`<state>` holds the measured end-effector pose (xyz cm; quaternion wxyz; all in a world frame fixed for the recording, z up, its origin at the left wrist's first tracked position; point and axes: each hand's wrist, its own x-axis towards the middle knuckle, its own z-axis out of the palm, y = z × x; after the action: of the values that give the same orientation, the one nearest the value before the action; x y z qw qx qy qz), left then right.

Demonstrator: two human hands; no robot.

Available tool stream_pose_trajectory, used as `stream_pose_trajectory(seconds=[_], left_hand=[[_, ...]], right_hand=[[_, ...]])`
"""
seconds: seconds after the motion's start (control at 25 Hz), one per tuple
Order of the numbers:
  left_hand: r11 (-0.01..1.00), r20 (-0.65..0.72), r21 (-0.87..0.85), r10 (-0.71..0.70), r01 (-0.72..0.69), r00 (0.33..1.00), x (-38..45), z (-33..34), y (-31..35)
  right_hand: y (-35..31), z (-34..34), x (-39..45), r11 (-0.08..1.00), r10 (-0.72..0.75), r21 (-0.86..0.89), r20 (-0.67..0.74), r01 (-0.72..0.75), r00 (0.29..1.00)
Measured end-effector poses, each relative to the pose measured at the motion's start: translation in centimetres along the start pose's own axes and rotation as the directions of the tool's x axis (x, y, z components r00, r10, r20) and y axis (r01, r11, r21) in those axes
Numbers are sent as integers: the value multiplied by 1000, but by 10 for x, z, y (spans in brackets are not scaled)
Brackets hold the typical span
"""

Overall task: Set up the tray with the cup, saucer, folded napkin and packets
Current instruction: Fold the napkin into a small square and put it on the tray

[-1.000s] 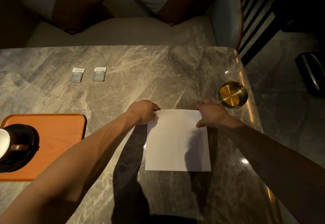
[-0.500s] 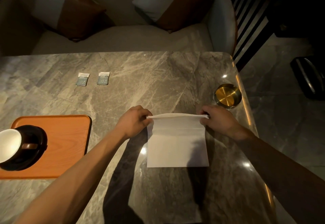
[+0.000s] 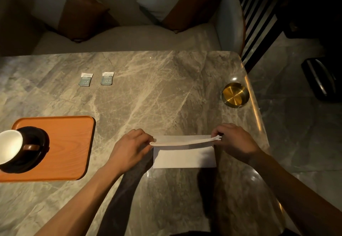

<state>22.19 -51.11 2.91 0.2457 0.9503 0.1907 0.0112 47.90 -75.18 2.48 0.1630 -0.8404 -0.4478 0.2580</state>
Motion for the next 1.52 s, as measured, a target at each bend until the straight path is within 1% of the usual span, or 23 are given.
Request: stream_pose_trajectory(seconds=[0.08, 0.24, 0.36, 0.52, 0.64, 0.8, 1.0, 1.12, 1.2, 1.28, 1.32, 1.4, 1.52], left_hand=[[998, 30, 47, 41, -42, 999, -11, 5, 0], [986, 69, 135, 86, -95, 994, -22, 20, -5], [976, 104, 163, 128, -144, 986, -29, 28, -5], [954, 133, 199, 201, -225, 971, -35, 40, -4], [948, 137, 218, 207, -233, 969, -39, 49, -8], [941, 145, 224, 227, -255, 963, -43, 60, -13], [940, 157, 223, 228, -259, 961, -49, 66, -17], [955, 108, 195, 205, -223, 973, -48, 71, -11], [972, 19, 161, 169, -170, 985, -39, 76, -1], [983, -60, 149, 115, -105, 992, -23, 86, 16], [987, -68, 152, 68, -57, 995, -15, 92, 25], [983, -23, 180, -30, 34, 999, -4, 106, 41], [960, 54, 261, -121, 103, 991, -2, 126, 49]], right_hand=[[2, 6, -9, 1000, -22, -23, -9, 22, 1000], [6, 25, -27, 984, -143, -117, -71, 134, 987], [10, 36, -35, 986, -135, -109, -104, 123, 985], [14, 49, -38, 986, -119, -124, -68, 110, 991], [16, 54, -38, 976, -143, -175, -47, 133, 989], [20, 58, -38, 967, -180, -192, -33, 170, 983], [21, 60, -41, 953, -181, -245, 18, 179, 983], [15, 66, -43, 948, -174, -275, -29, 159, 984], [2, 78, -39, 941, -210, -291, -94, 175, 973], [-13, 92, -28, 930, -239, -313, -121, 192, 963], [-19, 99, -21, 927, -237, -325, -114, 189, 965], [-25, 111, -9, 918, -220, -356, -86, 176, 972], [-18, 122, 1, 905, -185, -399, -49, 151, 981]])
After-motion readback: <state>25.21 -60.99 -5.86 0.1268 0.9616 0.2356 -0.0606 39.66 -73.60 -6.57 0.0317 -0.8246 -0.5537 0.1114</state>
